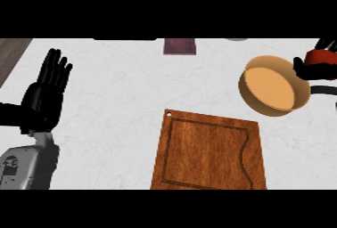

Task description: Pick the bell pepper from the cutting board and place it in the pot

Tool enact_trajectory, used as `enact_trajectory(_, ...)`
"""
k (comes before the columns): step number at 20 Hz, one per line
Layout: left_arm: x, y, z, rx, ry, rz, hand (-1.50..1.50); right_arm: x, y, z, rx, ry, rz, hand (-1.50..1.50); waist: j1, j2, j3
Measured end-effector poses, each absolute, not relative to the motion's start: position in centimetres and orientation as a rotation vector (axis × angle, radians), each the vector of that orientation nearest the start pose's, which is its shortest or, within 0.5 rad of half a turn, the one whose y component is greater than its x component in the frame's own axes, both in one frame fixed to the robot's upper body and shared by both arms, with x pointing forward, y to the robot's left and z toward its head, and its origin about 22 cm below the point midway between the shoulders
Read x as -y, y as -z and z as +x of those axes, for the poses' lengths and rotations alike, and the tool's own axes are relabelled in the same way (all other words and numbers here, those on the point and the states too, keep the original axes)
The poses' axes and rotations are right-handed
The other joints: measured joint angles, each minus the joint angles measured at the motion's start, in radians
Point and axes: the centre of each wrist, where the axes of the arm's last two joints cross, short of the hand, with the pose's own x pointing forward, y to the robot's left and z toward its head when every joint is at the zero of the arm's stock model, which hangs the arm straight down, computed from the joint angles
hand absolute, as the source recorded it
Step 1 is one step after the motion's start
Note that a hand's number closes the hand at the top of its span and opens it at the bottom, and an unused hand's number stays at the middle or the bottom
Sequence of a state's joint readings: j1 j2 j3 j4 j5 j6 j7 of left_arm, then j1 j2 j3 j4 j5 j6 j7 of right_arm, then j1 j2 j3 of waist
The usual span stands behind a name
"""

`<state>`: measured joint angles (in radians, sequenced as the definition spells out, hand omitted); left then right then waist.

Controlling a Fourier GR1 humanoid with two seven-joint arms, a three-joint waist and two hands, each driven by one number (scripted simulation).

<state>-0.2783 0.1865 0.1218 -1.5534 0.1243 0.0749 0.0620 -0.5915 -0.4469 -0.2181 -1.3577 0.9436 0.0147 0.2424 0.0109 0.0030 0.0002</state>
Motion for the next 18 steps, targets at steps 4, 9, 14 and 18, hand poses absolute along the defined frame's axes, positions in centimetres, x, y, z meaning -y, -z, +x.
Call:
enact_trajectory(4, -26.9, -8.3, 30.9, 1.768, -0.045, 0.095, 0.00, 33.2, -15.8, 37.2, 1.362, -0.591, -1.181, -1.50, 0.001, 0.002, 0.000)
enact_trajectory(9, -26.5, -8.0, 30.4, 1.769, -0.041, 0.095, 0.00, 33.9, -13.0, 38.4, 1.359, -0.606, -1.002, -1.50, 0.004, 0.001, 0.001)
enact_trajectory(14, -26.5, -7.8, 30.4, 1.763, -0.040, 0.099, 0.00, 33.8, -13.1, 39.2, 1.477, -0.594, -0.918, -1.50, -0.001, -0.001, 0.000)
enact_trajectory(18, -27.0, -7.7, 30.0, 1.760, -0.047, 0.108, 0.00, 33.8, -13.5, 38.8, 1.597, -0.464, -0.836, -1.50, -0.007, -0.003, 0.000)
